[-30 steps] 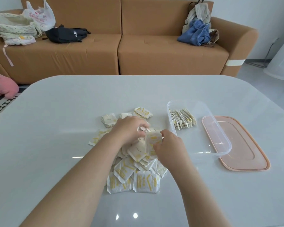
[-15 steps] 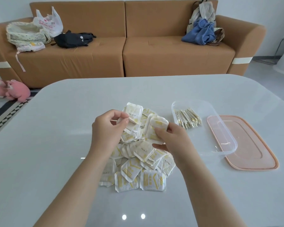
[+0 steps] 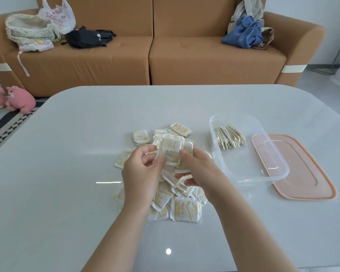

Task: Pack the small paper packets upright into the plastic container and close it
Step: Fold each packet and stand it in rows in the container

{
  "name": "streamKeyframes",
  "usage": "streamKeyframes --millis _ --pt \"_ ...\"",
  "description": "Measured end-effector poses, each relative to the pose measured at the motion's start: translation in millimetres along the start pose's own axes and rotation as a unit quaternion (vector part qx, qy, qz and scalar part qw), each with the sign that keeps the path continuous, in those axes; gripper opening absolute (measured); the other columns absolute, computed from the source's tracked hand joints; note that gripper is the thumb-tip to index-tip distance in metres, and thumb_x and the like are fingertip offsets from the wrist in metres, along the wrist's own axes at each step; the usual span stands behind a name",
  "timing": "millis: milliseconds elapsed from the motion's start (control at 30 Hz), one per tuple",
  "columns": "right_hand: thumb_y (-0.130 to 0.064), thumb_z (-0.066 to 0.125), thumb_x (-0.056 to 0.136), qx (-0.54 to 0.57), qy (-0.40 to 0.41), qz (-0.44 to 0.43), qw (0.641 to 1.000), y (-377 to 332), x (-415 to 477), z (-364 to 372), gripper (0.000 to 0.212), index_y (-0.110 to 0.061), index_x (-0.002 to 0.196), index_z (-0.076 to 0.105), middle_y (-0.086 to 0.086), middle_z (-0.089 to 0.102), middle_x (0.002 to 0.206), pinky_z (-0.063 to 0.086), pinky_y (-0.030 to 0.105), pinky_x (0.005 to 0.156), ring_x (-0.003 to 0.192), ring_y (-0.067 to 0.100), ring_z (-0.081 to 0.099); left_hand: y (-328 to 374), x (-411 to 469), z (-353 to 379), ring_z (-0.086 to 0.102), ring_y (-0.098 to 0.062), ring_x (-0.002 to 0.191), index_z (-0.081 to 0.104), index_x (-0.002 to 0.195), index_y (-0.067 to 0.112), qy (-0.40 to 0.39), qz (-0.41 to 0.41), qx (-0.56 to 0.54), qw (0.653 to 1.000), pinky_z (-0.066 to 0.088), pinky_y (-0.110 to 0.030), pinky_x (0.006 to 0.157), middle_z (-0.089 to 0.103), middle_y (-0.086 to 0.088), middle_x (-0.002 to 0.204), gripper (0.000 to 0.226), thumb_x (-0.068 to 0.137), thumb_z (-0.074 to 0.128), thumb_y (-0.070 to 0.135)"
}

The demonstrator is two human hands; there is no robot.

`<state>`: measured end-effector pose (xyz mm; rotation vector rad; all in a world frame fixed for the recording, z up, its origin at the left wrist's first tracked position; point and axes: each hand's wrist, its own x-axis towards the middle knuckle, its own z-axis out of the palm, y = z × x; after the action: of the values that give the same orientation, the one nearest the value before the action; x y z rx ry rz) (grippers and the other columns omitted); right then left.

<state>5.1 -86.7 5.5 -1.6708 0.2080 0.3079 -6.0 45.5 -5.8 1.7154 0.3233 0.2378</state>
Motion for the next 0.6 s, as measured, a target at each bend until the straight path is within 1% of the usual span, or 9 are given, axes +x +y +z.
streamKeyframes --millis 100,133,233,300,367,433,500,567,600 --pt "-0.030 0.048 0.098 -0.036 0.011 -0.013 0.999 5 4 6 0.022 -0.013 0.111 0.055 0.002 0.063 0.093 0.042 0.022 0.051 0.063 0.009 0.061 -3 -1 5 0.069 0.003 0.076 0.071 0.093 0.027 -0.009 0.007 -0.002 1.000 0.054 -0.018 0.073 0.074 0.013 0.080 0.017 0.086 0.068 0.012" --pt "-0.029 0.048 0.098 -0.041 0.014 -0.018 0.999 6 6 9 0.022 -0.011 0.110 0.054 0.003 0.062 0.092 0.041 0.022 0.053 0.064 0.009 0.060 -5 0 6 0.069 0.002 0.077 0.070 0.092 0.029 -0.017 0.001 -0.009 1.000 0.055 -0.020 0.074 0.074 0.013 0.080 0.019 0.088 0.066 0.011" --pt "-0.026 0.043 0.099 -0.051 0.018 -0.040 0.998 8 8 15 0.020 -0.009 0.108 0.052 0.005 0.059 0.090 0.042 0.026 0.060 0.071 0.012 0.055 -5 -1 9 0.071 -0.006 0.082 0.072 0.096 0.030 -0.054 -0.007 -0.022 0.998 0.057 -0.036 0.082 0.076 0.009 0.085 0.024 0.092 0.059 0.010" --pt "-0.026 0.040 0.099 -0.061 0.023 -0.063 0.996 9 9 18 0.020 -0.012 0.107 0.052 0.008 0.061 0.096 0.045 0.033 0.067 0.078 0.018 0.056 -3 -1 9 0.071 -0.007 0.084 0.072 0.098 0.034 -0.065 0.015 -0.013 0.998 0.056 -0.036 0.083 0.076 0.012 0.087 0.031 0.094 0.054 0.009" --pt "-0.022 0.039 0.099 -0.091 0.030 -0.098 0.991 9 10 20 0.019 -0.012 0.107 0.052 0.010 0.064 0.103 0.050 0.041 0.079 0.091 0.025 0.060 -1 -1 6 0.071 -0.008 0.084 0.071 0.097 0.040 -0.062 0.040 0.004 0.997 0.056 -0.035 0.081 0.075 0.012 0.086 0.038 0.094 0.052 0.008" --pt "-0.017 0.040 0.098 -0.157 0.051 -0.139 0.976 10 11 21 0.016 -0.009 0.106 0.052 0.010 0.062 0.105 0.047 0.046 0.089 0.102 0.029 0.057 -3 -1 5 0.066 -0.012 0.080 0.070 0.094 0.044 -0.053 0.063 0.019 0.996 0.054 -0.039 0.080 0.074 0.002 0.087 0.039 0.094 0.051 0.010" --pt "-0.012 0.040 0.097 -0.264 0.086 -0.163 0.947 13 13 19 0.016 -0.009 0.109 0.051 0.006 0.058 0.110 0.041 0.044 0.093 0.107 0.029 0.050 -7 2 5 0.060 -0.014 0.077 0.071 0.093 0.041 -0.047 0.068 0.038 0.996 0.052 -0.042 0.080 0.072 -0.008 0.090 0.038 0.094 0.050 0.010" --pt "-0.014 0.040 0.098 -0.351 0.109 -0.154 0.917 17 13 16 0.026 -0.013 0.123 0.049 0.004 0.052 0.123 0.035 0.042 0.098 0.115 0.028 0.042 -11 5 8 0.064 -0.016 0.084 0.071 0.109 0.033 -0.058 0.041 0.057 0.996 0.051 -0.038 0.082 0.073 -0.002 0.092 0.038 0.095 0.047 0.008" --pt "-0.016 0.040 0.098 -0.367 0.108 -0.138 0.913 19 14 15 0.030 -0.015 0.127 0.047 0.003 0.051 0.126 0.033 0.042 0.100 0.118 0.027 0.040 -12 6 10 0.065 -0.015 0.090 0.067 0.120 0.029 -0.073 0.023 0.059 0.995 0.051 -0.036 0.086 0.072 0.003 0.096 0.039 0.096 0.045 0.008"
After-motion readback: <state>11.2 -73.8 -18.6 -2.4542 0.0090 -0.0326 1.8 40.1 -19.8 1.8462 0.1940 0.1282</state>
